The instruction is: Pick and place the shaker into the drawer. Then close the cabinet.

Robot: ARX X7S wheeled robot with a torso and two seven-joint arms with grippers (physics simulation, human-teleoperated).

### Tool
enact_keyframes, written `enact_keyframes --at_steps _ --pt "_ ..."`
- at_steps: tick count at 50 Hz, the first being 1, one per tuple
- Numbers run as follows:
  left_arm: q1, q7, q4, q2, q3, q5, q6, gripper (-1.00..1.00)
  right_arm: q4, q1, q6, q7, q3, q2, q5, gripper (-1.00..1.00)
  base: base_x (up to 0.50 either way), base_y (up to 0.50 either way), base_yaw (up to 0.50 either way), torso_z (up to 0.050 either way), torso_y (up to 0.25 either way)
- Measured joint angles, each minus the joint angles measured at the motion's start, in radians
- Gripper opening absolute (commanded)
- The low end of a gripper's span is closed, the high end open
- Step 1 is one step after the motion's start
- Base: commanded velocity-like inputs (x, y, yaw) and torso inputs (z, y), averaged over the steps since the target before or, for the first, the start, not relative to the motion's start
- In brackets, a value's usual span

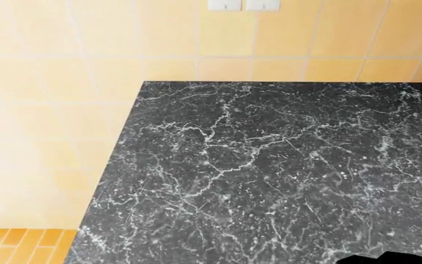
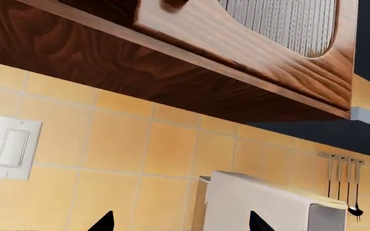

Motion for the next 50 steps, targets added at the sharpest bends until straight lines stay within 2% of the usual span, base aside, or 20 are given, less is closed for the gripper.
enact_keyframes --at_steps 5,10,17,22,28,35,42,50 --pt "0.090 -0.141 0.168 -0.078 -0.099 -0.023 -0.028 1.00 0.000 0.002 0.014 0.000 -0.121 -0.053 -0.071 1.00 0.00 0.00 0.00 0.000 0.000" --pt "0.267 -0.320 0.411 -0.251 -0.214 -0.038 -0.058 1.00 0.000 -0.001 0.042 0.000 -0.234 -0.085 -0.115 1.00 0.00 0.00 0.00 0.000 0.000" --pt "0.639 -0.517 0.721 -0.524 -0.473 -0.068 -0.089 1.00 0.012 0.007 0.092 0.000 -0.365 -0.109 -0.152 1.00 0.00 0.00 0.00 0.000 0.000" --pt "0.973 -0.574 0.893 -0.644 -0.717 -0.049 -0.125 1.00 0.040 0.019 0.144 0.000 -0.458 -0.118 -0.171 1.00 0.00 0.00 0.00 0.000 0.000" --pt "1.328 -0.556 1.044 -0.690 -0.964 0.049 -0.150 1.00 0.114 0.062 0.225 0.000 -0.576 -0.124 -0.158 1.00 0.00 0.00 0.00 0.000 0.000" --pt "1.620 -0.496 1.137 -0.698 -1.142 0.189 -0.148 1.00 0.220 0.151 0.285 0.039 -0.679 -0.128 -0.019 1.00 0.00 0.00 0.00 0.000 0.000" --pt "1.794 -0.456 1.172 -0.693 -1.249 0.302 -0.134 1.00 0.301 0.257 0.315 0.262 -0.757 -0.130 0.322 1.00 0.00 0.00 0.00 0.000 0.000" --pt "1.894 -0.432 1.184 -0.684 -1.303 0.391 -0.113 1.00 0.378 0.416 0.331 0.491 -0.816 -0.131 0.701 1.00 0.00 0.00 0.00 0.000 0.000"
